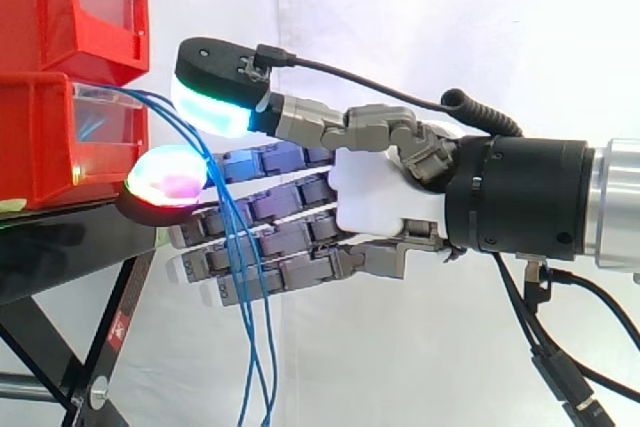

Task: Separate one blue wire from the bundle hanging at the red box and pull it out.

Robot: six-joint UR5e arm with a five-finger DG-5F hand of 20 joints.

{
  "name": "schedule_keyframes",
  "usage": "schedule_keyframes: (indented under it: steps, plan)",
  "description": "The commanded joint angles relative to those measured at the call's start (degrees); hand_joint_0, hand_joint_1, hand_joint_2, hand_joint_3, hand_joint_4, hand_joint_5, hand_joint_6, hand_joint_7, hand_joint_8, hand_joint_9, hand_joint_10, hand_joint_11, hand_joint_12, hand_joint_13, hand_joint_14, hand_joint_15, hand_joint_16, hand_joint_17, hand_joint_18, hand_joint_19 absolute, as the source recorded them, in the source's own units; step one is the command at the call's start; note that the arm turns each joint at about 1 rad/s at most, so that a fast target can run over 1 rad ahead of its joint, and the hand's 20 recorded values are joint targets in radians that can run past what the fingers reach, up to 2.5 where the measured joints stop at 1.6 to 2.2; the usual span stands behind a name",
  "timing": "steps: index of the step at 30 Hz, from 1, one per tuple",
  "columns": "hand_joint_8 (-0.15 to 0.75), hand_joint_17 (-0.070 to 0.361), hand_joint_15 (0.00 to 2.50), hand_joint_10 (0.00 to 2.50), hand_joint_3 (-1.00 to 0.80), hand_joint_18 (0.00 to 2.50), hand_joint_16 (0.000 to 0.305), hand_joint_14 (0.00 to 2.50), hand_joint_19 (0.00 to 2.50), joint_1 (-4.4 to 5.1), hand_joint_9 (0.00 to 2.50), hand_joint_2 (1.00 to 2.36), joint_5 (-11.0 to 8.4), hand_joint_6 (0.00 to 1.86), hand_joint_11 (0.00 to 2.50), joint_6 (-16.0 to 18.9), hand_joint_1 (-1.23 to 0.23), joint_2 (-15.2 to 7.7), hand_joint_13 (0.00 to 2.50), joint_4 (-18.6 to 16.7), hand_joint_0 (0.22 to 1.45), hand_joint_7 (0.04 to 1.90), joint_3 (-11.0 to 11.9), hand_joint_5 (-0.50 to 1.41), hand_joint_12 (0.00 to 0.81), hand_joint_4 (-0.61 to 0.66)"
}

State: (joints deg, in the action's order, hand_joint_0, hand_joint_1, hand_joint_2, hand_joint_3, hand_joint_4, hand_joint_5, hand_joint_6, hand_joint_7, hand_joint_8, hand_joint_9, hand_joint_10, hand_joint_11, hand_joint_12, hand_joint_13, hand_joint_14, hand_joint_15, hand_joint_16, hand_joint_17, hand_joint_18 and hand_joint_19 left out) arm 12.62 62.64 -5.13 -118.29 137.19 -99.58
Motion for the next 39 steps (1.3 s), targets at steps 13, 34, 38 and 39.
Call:
schedule_keyframes:
  steps: [13, 34, 38, 39]
  plan:
    - [0.315, 0.152, 0.19, 0.00, -0.43, 0.28, 0.068, 0.01, 0.24, -0.84, 0.19, 1.00, -0.24, 0.52, 0.10, -4.27, -0.69, -0.09, 0.27, 1.15, 0.53, 1.18, 0.00, -0.19, 0.418, 0.30]
    - [0.320, 0.144, 0.22, 0.00, -0.38, 0.46, 0.064, 0.01, 0.30, -1.28, 0.28, 1.01, -0.32, 0.60, 0.11, -2.78, -0.69, -0.01, 0.41, 1.33, 0.57, 1.10, 0.00, -0.19, 0.421, 0.29]
    - [0.321, 0.144, 0.23, 0.00, -0.37, 0.47, 0.064, 0.01, 0.30, -1.28, 0.30, 1.01, -0.06, 0.60, 0.13, -1.90, -0.69, 0.17, 0.42, 1.42, 0.57, 1.10, 0.88, -0.19, 0.419, 0.29]
    - [0.321, 0.144, 0.23, 0.00, -0.37, 0.47, 0.064, 0.01, 0.30, -1.28, 0.30, 1.01, 0.03, 0.60, 0.13, -1.81, -0.70, 0.35, 0.42, 1.42, 0.57, 1.10, 1.14, -0.19, 0.420, 0.28]
